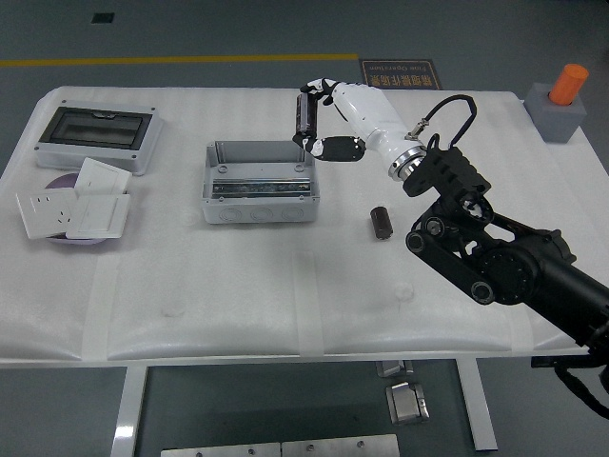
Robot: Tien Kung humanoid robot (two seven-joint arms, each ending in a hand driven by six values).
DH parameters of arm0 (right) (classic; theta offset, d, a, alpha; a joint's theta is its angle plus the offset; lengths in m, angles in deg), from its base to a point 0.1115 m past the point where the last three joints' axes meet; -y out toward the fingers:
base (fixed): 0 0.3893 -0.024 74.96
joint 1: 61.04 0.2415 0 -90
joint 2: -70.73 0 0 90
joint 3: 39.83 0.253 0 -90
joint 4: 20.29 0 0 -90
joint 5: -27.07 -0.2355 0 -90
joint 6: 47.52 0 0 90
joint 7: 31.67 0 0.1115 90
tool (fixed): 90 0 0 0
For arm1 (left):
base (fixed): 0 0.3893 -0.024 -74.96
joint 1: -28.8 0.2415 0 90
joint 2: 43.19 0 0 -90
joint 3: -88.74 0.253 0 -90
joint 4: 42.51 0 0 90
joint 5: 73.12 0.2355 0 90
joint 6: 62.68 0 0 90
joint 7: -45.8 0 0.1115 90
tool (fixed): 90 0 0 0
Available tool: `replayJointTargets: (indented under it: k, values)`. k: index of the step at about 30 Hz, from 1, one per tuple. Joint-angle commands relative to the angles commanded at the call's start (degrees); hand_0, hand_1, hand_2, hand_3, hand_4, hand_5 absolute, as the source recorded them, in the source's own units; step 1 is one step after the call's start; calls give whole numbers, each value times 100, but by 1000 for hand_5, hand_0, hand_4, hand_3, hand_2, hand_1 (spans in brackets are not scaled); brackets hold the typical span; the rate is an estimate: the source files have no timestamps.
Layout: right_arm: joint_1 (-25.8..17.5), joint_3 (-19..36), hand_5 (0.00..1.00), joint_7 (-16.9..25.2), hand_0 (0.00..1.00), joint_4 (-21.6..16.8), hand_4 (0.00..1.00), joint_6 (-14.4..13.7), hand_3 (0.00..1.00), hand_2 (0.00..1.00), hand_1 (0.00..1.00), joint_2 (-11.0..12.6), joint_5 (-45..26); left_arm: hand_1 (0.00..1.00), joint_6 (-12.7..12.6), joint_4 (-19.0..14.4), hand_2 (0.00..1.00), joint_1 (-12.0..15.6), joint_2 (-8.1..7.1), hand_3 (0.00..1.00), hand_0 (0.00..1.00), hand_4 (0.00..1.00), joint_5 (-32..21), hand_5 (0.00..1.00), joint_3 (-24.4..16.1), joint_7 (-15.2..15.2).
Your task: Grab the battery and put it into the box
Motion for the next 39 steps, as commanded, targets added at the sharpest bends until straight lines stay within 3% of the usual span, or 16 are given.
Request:
replayJointTargets:
  k: [2,3,8,9,14,15,20,21,25,30,39]
  values:
    - [37,-59,326,-15,762,103,574,-1,673,675,672,-62,-49,619,-1,2,429,1,-3,609,599,450,7,499,-11,4]
    - [53,-102,426,-23,777,147,734,0,727,699,689,-90,-74,619,1,2,428,3,-4,608,599,450,17,499,-19,9]
    - [84,-272,426,-75,777,264,734,82,727,699,689,-200,-135,619,10,1,428,4,6,608,599,450,43,499,-42,24]
    - [88,-302,522,-91,872,283,859,120,830,772,768,-219,-140,619,12,1,428,2,8,608,599,451,42,500,-43,25]
    - [126,-410,522,-200,872,397,859,289,830,772,768,-298,-147,619,16,4,428,-7,9,608,599,451,52,500,-57,31]
    - [138,-429,609,-230,952,428,952,315,920,842,850,-320,-144,619,18,4,428,-7,7,609,599,451,56,501,-61,34]
    - [172,-499,609,-345,952,560,952,343,920,842,850,-420,-84,619,22,5,428,-13,-2,609,599,451,70,501,-67,37]
    - [175,-508,775,-361,998,578,998,334,998,966,958,-431,-74,619,22,4,427,-15,-4,609,599,451,70,500,-65,37]
    - [177,-508,775,-395,998,580,998,289,998,966,958,-402,-47,619,28,2,427,-16,1,609,599,451,81,500,-70,42]
    - [307,-768,818,-399,998,454,998,284,998,998,998,74,-102,619,13,4,428,-17,5,608,599,451,21,500,-31,26]
    - [461,-1994,814,-305,998,474,998,366,998,967,974,1103,-445,619,-17,11,428,-28,7,608,599,450,-108,499,43,-5]
